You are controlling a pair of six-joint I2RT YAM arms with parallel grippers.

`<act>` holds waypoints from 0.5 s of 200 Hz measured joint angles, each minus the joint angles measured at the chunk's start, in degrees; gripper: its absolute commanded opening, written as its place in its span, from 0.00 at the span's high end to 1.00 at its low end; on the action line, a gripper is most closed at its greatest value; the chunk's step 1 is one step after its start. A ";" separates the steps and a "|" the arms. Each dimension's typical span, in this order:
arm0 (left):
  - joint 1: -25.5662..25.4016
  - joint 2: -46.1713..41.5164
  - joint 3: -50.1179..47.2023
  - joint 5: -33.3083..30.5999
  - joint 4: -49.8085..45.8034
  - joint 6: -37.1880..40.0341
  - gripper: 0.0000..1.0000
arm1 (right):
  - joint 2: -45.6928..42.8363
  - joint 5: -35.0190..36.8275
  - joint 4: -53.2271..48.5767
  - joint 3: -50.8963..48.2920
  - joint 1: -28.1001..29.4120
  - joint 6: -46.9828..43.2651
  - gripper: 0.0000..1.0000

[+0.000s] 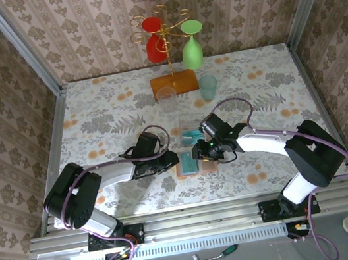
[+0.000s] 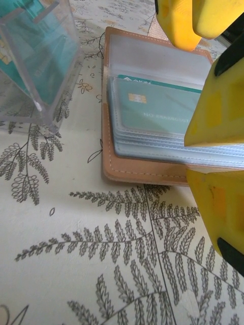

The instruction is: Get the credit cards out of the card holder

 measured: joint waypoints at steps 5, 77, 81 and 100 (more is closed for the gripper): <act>-0.07 0.00 0.00 0.00 0.02 0.00 0.82 | 0.02 0.00 0.00 0.04 0.00 0.00 0.71; -0.37 0.00 0.00 -0.20 0.02 -0.37 0.85 | 0.17 0.00 0.02 0.15 0.00 0.00 0.70; -0.37 0.00 0.00 -0.22 0.02 -0.42 0.85 | 0.17 0.00 0.00 0.15 0.00 0.00 0.70; -0.37 0.00 0.00 -0.22 0.00 -0.44 0.86 | 0.17 0.00 0.02 0.15 0.00 0.00 0.71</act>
